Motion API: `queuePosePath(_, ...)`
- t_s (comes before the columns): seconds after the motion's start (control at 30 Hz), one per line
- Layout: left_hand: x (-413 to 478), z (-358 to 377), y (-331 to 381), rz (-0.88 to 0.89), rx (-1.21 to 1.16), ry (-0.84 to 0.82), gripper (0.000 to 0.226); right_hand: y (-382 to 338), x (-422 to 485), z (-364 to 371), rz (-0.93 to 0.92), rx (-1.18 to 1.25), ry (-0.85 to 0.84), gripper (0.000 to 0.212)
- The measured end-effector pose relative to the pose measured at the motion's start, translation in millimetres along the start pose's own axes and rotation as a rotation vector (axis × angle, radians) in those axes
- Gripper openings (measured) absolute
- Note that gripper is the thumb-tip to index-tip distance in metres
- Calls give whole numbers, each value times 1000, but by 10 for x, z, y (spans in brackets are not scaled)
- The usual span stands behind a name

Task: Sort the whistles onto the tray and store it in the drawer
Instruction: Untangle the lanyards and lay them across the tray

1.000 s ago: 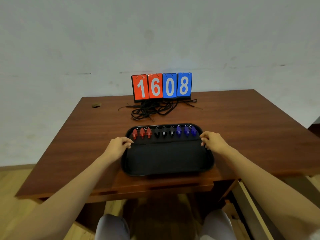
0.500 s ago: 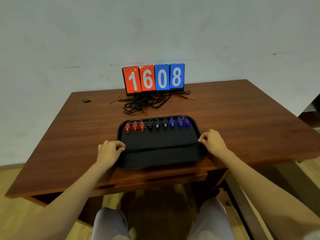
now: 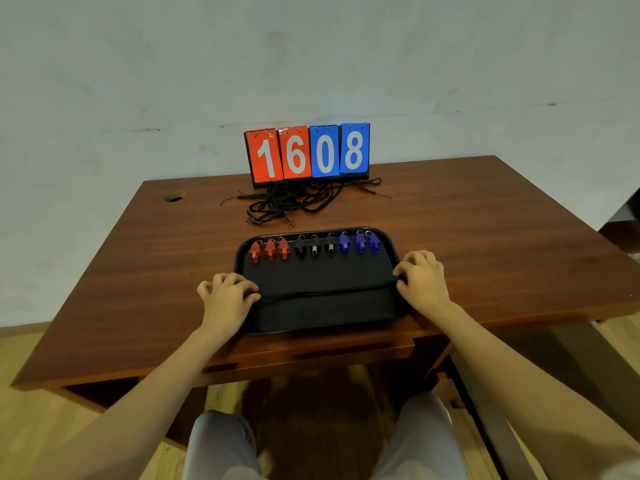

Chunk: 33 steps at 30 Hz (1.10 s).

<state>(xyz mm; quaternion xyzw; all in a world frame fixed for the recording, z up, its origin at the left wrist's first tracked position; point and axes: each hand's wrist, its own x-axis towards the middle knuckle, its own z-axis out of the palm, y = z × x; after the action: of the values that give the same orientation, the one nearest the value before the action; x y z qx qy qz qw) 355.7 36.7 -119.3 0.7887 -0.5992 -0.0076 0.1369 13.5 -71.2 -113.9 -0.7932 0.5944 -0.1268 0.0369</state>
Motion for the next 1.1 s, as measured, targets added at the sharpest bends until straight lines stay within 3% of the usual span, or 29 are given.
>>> queuePosePath(0.3, -15, 77, 123, 72, 5, -73, 25, -101, -24, 51, -60, -60, -116, 28)
queuePosePath(0.6, 149, 27, 368, 156, -80, -26, 28, -436, 137, -25, -219, 28, -88, 31)
queuePosePath(0.9, 1014, -221, 657, 188, -65, 39, 27, -1191, 972, -193, -378, 93, -55, 29)
queuePosePath(1.1, 1687, -177, 422, 111, 9, -55, 27, -1687, 1699, -10, -292, 104, -163, 30)
